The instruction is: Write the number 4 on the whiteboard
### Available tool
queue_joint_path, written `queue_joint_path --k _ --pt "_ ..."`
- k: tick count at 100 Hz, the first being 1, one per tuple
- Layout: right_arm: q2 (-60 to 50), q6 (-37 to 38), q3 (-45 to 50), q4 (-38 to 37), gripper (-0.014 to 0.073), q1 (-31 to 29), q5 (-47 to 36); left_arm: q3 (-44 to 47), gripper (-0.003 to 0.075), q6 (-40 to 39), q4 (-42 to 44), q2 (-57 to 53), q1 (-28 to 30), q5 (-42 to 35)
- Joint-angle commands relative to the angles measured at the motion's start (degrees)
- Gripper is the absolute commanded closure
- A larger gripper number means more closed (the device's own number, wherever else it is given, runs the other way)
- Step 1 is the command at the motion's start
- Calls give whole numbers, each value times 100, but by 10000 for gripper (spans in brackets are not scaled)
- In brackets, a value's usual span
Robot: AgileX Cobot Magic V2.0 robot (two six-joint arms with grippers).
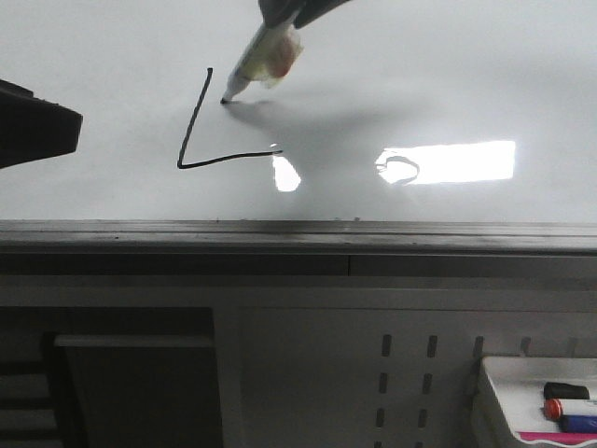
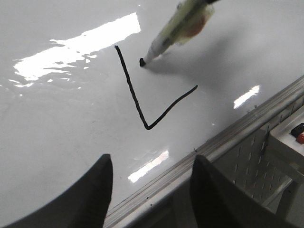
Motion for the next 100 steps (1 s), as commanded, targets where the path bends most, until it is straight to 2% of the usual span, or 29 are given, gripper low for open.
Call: queue_joint_path --k 1,12,29,44,51,76,100 --pt "-125 -52 0 0 658 56 328 -145 374 -51 -83 -52 -33 -424" --pt "-135 -52 247 27 658 262 665 -145 374 -51 -72 -52 -33 -457" --pt "-161 -52 351 27 658 419 393 -145 374 -51 310 -52 -33 -457" --pt "-434 -112 340 27 658 594 383 -145 374 -51 1388 -15 -67 -467" --pt "-538 -117 330 27 658 772 528 -145 374 -51 1611 92 -121 -519" --pt "-579 -117 34 27 658 1412 770 -166 374 -51 1625 819 -223 -1314" --pt "-579 -117 5 35 658 1521 870 -203 375 -51 1625 1174 -223 -1475"
